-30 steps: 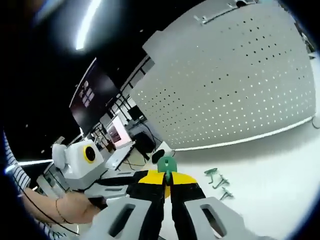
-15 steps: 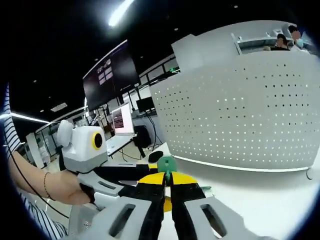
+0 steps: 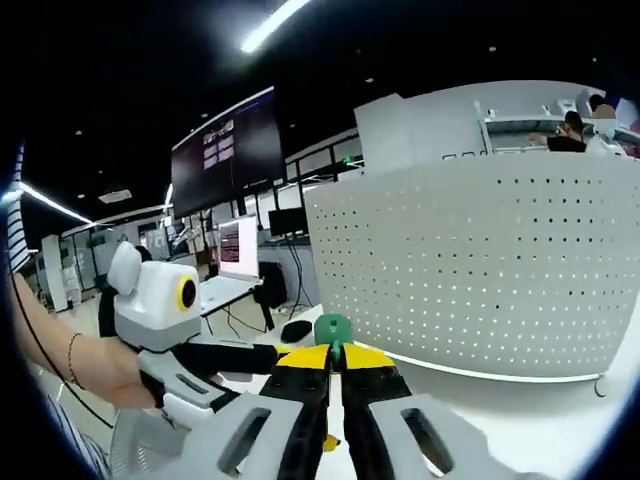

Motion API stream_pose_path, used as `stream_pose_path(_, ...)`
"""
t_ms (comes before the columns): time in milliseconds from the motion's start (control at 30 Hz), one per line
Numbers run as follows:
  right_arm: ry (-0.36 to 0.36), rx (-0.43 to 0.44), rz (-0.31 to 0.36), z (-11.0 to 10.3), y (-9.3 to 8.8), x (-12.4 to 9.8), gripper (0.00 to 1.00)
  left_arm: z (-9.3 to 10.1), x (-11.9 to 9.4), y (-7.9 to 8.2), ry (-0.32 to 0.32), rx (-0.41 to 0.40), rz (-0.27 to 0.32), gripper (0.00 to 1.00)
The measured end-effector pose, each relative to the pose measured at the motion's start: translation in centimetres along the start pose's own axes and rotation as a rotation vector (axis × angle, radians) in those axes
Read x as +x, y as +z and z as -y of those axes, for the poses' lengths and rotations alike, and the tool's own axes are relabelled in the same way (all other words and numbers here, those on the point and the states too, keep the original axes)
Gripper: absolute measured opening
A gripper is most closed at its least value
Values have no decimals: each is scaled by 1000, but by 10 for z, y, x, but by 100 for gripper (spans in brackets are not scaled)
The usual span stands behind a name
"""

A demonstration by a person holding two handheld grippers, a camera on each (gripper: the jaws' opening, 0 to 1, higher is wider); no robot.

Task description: Insert the hook assembly into the mounting plate slot until the hook locks in place.

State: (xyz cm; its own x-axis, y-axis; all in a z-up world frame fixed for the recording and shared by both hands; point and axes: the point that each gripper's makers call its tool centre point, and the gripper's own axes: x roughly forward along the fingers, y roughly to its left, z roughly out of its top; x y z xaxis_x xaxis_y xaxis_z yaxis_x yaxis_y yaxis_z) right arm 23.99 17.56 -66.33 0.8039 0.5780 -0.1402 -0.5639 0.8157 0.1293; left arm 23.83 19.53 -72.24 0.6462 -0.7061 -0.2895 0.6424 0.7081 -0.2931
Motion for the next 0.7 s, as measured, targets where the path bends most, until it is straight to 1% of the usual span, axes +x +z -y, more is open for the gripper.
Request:
stream_pose_path(200,-52,-26,37,9,11,5,0,-2,-6,-10,8,-12,-9,87)
stream_pose_path(233,-80,-46,50,14,15,5,0,-3,-7,-15,11,5,-21,88)
stream_pose_path(267,-100,-59,67,17,19,5,0,-2,-8,-17,11,5,-24,89)
stream_pose_path(367,-151,-52,104,25,27,5,0,-1,-11,-23,13,-15,-14,94)
stream_pose_path(500,-175,-64,119,30,33,10,0,-1,-14,-30,17,-8,-21,97)
stream_pose_path(600,-198,-90,136,36,39,15,0,-2,-15,-35,19,-8,-29,99)
stream_pose_path(700,-211,-92,149,40,43,19,0,-3,-16,-38,23,-6,-34,100)
